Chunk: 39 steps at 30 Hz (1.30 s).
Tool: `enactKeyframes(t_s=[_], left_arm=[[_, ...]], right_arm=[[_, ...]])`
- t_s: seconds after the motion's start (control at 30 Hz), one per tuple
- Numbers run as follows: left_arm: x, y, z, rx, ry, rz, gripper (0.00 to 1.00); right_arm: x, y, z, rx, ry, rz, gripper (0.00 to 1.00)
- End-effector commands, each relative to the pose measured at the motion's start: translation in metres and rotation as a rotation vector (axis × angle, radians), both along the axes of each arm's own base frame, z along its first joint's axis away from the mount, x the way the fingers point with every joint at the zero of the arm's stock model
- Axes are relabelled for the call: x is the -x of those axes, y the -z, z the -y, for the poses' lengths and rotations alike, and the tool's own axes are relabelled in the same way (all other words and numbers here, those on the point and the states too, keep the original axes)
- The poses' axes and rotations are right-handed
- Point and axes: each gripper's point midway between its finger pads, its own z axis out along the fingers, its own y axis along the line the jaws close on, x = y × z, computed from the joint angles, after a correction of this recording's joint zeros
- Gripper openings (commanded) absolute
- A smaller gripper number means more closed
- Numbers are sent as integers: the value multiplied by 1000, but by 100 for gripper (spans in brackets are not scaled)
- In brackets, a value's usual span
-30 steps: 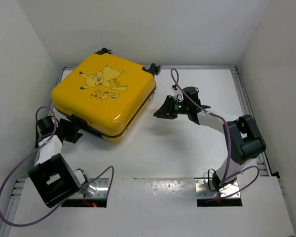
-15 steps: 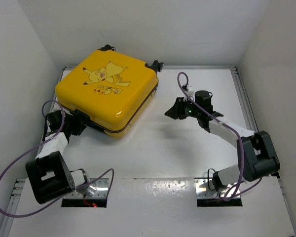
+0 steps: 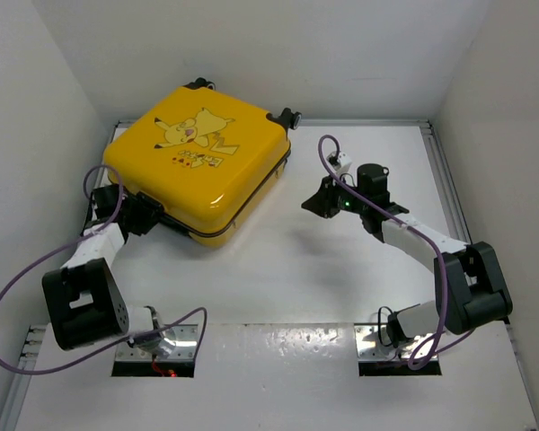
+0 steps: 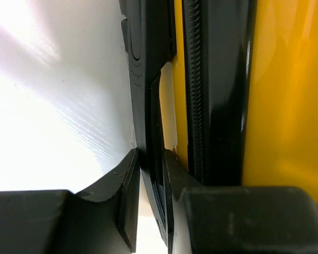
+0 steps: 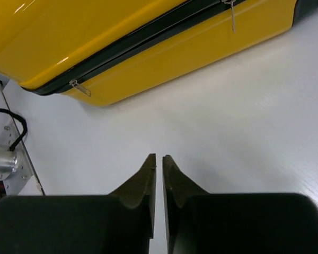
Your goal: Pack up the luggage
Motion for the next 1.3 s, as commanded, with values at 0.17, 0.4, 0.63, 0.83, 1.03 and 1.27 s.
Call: enactKeyframes(t_s=[0.17, 0.4, 0.63, 0.83, 1.03, 1.27], left_arm=[[53, 48, -64, -231, 75, -438, 0], [87, 45, -106, -403, 118, -631, 0], [83, 72, -73, -159, 4, -477, 0], [58, 100, -43, -36, 27, -434, 23], [38, 111, -21, 3, 112, -436, 19], [20, 99, -17, -243, 334, -472, 0]], right_arm=[[1, -9, 0, 34, -69, 97, 0], [20, -2, -1, 40, -95, 144, 0], [14, 0, -3, 11, -59, 96, 0], [9, 1, -1, 6, -17, 73, 1], [2, 2, 0, -25, 33, 33, 3], [8, 0, -4, -50, 27, 72, 13]])
